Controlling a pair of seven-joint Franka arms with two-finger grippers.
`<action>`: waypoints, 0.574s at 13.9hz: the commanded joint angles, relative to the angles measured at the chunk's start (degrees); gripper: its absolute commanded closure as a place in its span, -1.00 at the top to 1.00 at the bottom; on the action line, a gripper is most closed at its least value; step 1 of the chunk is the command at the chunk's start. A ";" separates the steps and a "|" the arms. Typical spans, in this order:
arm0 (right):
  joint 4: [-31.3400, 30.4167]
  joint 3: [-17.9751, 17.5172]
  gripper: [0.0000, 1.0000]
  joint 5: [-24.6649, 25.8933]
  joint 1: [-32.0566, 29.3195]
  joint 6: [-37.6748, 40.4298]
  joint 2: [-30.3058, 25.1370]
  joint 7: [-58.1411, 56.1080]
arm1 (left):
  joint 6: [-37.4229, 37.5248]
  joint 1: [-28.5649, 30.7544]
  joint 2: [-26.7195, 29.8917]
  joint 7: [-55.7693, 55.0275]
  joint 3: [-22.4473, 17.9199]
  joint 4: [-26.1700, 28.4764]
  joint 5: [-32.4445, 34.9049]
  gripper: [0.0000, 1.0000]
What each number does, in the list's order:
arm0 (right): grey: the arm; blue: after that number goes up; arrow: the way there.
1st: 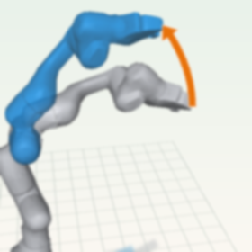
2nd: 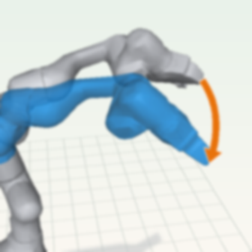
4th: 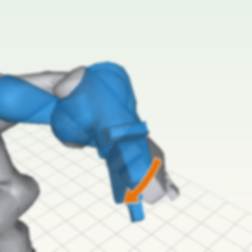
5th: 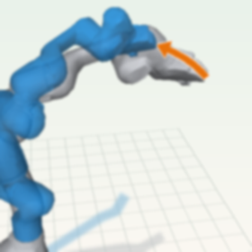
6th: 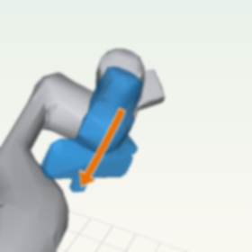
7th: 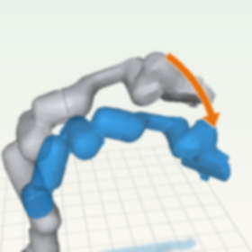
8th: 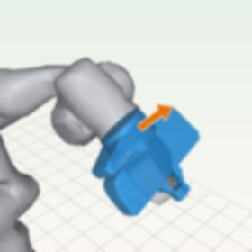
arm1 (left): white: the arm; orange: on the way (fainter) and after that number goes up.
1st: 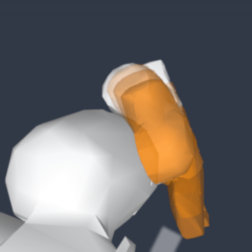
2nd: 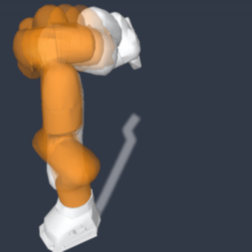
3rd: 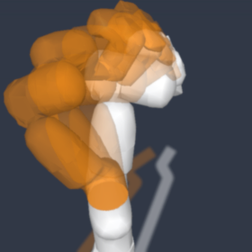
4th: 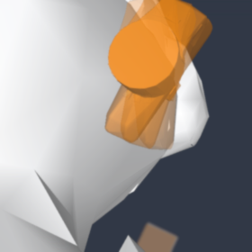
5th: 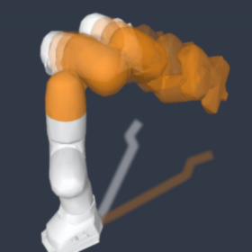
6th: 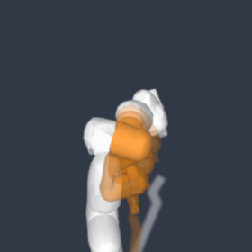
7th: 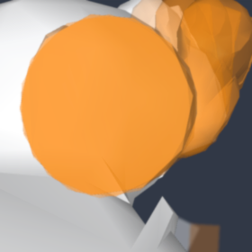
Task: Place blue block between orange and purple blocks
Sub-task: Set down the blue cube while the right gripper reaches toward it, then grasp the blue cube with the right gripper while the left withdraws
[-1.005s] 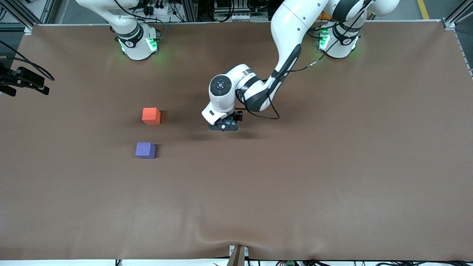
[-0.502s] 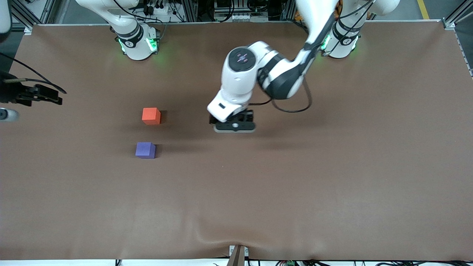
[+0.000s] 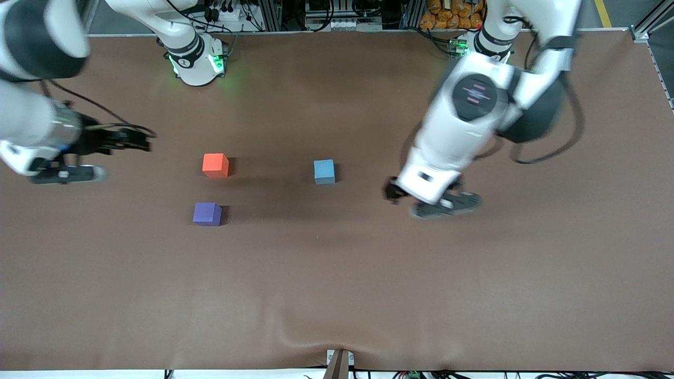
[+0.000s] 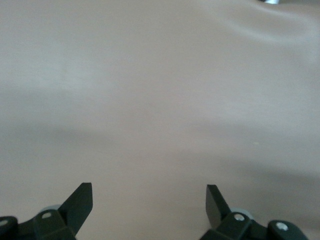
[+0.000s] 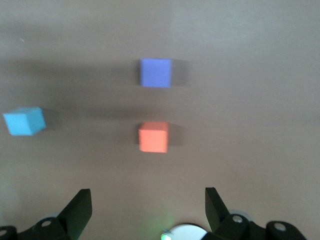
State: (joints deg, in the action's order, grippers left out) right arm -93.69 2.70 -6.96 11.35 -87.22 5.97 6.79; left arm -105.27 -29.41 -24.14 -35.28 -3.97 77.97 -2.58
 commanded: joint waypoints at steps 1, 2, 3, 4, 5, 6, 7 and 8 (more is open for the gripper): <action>-2.45 0.47 1.00 -3.31 7.78 -6.19 1.40 9.00 | 2.96 6.18 3.47 6.43 0.81 3.41 0.56 1.00; -2.81 0.47 1.00 -4.19 10.68 -8.74 2.72 11.82 | 3.75 8.21 4.96 8.71 0.89 4.63 0.65 1.00; -3.16 0.47 1.00 -4.29 13.93 -11.72 4.21 14.80 | 4.72 9.97 6.89 11.17 0.98 6.30 0.65 1.00; -3.51 0.47 1.00 -4.38 17.01 -14.97 6.14 17.53 | 5.51 11.73 9.00 14.07 0.90 8.49 0.65 1.00; -3.77 0.47 1.00 -4.73 19.65 -18.31 8.34 19.64 | 5.87 13.57 11.28 16.97 0.98 11.30 0.65 1.00; -3.86 0.47 1.00 -6.30 21.59 -20.95 10.45 21.67 | 5.87 15.16 13.91 19.26 0.90 14.72 0.65 1.00; -3.86 0.47 1.00 -7.70 23.09 -23.15 12.82 22.21 | 5.87 16.48 16.55 20.85 0.98 17.88 1.34 1.00; -3.86 0.47 1.00 -7.98 25.37 -25.79 15.36 22.21 | 5.87 17.27 19.10 21.21 0.98 21.05 2.40 1.00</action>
State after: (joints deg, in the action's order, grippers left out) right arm -98.26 2.23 -12.76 33.94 -109.84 17.11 28.18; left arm -98.69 -13.78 -12.63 -15.71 -3.92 89.65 -2.19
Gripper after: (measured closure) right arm 0.000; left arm 0.000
